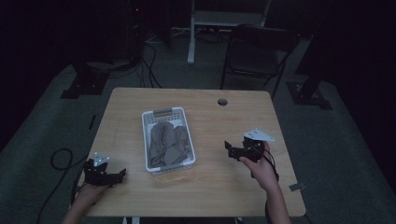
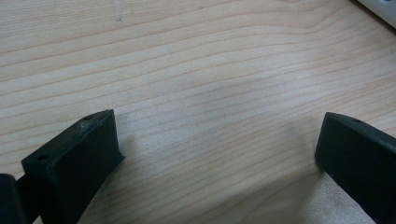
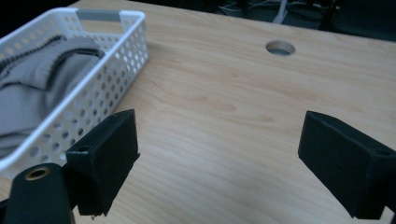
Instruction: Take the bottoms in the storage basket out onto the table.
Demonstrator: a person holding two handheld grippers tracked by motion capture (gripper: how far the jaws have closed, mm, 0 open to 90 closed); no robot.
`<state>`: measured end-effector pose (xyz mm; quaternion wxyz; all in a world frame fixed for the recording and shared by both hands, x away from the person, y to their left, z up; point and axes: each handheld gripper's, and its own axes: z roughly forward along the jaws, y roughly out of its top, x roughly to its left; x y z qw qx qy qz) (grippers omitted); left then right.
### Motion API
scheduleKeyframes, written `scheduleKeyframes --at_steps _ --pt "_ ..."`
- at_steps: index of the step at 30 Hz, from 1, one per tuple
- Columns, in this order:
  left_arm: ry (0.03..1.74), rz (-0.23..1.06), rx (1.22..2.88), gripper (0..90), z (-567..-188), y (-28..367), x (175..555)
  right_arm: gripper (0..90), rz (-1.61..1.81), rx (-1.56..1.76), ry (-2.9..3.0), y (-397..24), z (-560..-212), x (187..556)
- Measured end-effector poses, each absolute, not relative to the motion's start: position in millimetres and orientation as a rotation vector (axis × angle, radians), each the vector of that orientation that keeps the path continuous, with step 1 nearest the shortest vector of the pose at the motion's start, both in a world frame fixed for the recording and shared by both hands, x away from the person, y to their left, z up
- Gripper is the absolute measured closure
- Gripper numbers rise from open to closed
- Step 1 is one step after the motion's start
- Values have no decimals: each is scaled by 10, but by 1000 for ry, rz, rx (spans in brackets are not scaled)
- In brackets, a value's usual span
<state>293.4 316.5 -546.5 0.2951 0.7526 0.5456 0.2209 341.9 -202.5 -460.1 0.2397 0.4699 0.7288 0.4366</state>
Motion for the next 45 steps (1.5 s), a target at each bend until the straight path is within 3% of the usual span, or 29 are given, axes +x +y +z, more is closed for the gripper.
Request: scheduleKeyframes --at_steps 45 --pt "1452 589 2003 4 -5465 3166 2934 117 1307 1087 2115 -919 -4429 3670"
